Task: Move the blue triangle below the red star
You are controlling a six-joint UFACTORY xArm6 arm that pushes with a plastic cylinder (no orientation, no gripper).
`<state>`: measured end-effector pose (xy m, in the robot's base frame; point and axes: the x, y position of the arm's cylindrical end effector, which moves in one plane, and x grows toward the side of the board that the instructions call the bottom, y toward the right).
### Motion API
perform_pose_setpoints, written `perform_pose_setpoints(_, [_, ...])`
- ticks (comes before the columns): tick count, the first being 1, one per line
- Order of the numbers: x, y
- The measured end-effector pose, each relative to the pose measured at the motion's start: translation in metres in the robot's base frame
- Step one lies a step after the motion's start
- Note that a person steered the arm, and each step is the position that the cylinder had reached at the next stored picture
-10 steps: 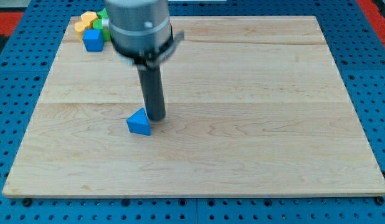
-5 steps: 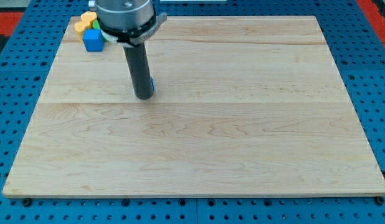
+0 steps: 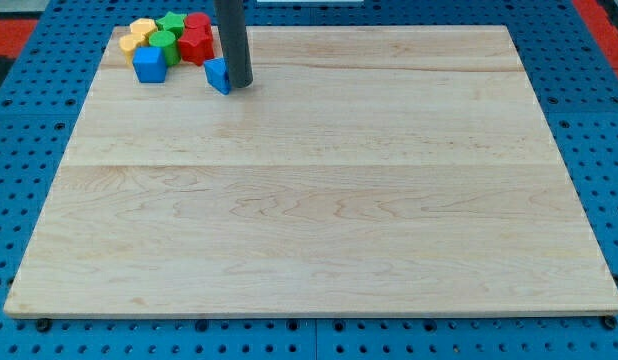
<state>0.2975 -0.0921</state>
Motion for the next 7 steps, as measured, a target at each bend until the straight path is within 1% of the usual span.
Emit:
perform_pose_setpoints(1, [-0.013, 0.0])
perform_pose_setpoints(2, [-0.014, -0.005])
perform_pose_setpoints(4, [0.008, -0.011])
perform_pose_setpoints(5, [0.011, -0.027])
perform_pose_setpoints(6, [-0.005, -0.05])
perform_pose_setpoints(7, [-0.01, -0.063])
